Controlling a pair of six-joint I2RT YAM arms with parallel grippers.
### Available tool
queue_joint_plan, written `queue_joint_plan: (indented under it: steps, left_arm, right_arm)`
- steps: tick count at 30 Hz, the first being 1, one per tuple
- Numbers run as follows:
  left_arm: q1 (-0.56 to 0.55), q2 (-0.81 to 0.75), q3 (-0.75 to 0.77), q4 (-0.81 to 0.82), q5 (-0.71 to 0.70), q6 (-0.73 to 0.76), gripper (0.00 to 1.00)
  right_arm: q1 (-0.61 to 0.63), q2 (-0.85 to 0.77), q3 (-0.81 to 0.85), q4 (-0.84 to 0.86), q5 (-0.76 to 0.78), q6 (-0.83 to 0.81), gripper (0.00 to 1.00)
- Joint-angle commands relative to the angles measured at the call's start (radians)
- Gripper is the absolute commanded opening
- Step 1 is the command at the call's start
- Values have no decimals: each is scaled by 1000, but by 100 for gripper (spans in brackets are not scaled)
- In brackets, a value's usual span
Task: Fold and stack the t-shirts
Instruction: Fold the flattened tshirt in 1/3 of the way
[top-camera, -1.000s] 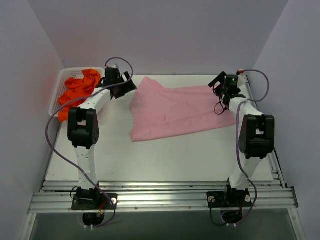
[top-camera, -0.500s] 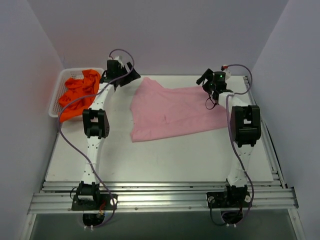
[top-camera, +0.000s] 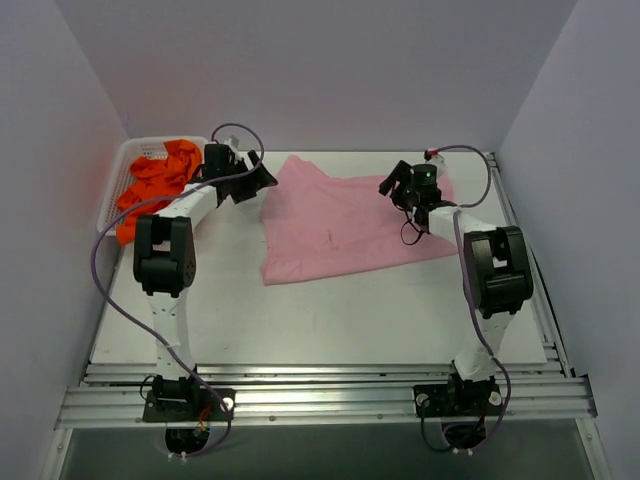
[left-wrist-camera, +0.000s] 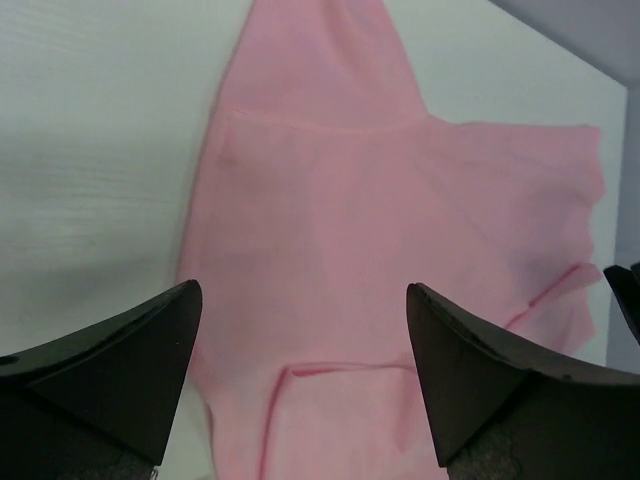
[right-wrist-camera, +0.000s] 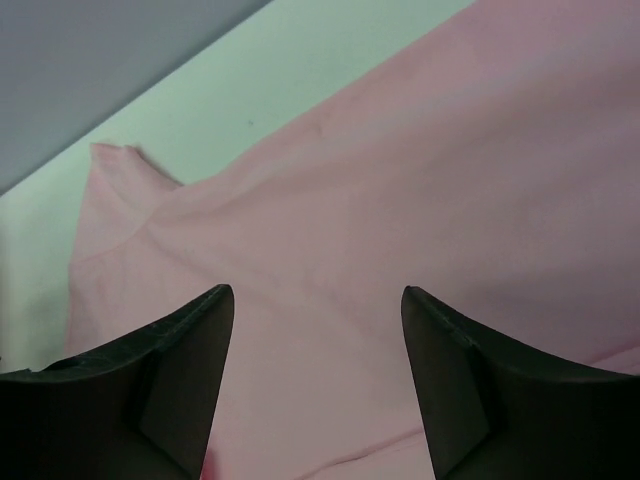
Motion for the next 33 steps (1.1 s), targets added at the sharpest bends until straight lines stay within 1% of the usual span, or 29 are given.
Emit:
queue_joint_plan:
  steps: [1,2,3,4,5,6,7,8,9,11,12,13,14,15,16,19,23,24,27,31,33]
  left_arm:
    - [-25,-216,-143,199,-4,-6,92]
    - [-39,-257,-183,214,-8,-16,86]
    - [-47,-279,-223,233,-8,-20,85]
    - [-55,-326,-313,259,-12,-25,85]
    - [-64,-350,-352,294,-23,-32,84]
    - [-84,-370,-387,305,-27,-37,82]
    - [-94,-400,-438,325,-27,-42,81]
    - [-123,-408,-452,323,-32,-40,78]
    - [-139,-413,-458,314,-40,-36,76]
    - [-171,-407,-461,271,-85,-10,71]
    - [-192,-402,-463,267,-92,-8,64]
    - [-199,-388,-466,270,-93,-10,60]
    - [-203,-379,-472,276,-93,-10,59]
    - [-211,-358,-469,279,-98,-10,52]
    - [-214,-344,-461,262,-106,-6,49]
    - [-223,-295,-426,230,-135,7,45]
    - [-225,-250,-389,170,-172,12,44]
    - [-225,-232,-369,117,-182,12,43]
    - [-228,-210,-349,57,-207,15,41]
    - [-233,-215,-361,-6,-254,17,40]
    - [-243,-226,-369,-51,-293,17,38]
  right_arm:
    - [-24,-115,-30,28,90,-32,62]
    - [-23,-115,-43,16,88,-34,57]
    - [-23,-117,-47,3,100,-33,53]
    - [-23,-118,-55,-7,101,-33,49]
    - [-23,-121,-73,-10,103,-36,44]
    - [-24,-121,-80,-17,123,-36,31]
    - [-26,-117,-81,-44,137,-36,25]
    - [-29,-112,-81,-56,144,-34,20]
    - [-32,-99,-83,-73,147,-31,13]
    - [-41,-85,-92,-73,148,-17,7]
    - [-41,-74,-95,-70,144,-17,3]
    - [-41,-68,-93,-70,147,-16,1]
    - [-43,-60,-90,-72,152,-17,0]
    - [-47,-43,-81,-76,155,-19,0]
    - [-50,-34,-75,-78,157,-19,0]
    - [-63,6,-52,-87,154,-16,0]
    - [-73,58,-34,-99,138,3,0]
    - [-76,67,-29,-113,135,16,0]
    - [-78,90,-34,-133,125,40,0]
    - [-78,81,-79,-144,118,70,0]
    - [-72,57,-135,-138,120,93,0]
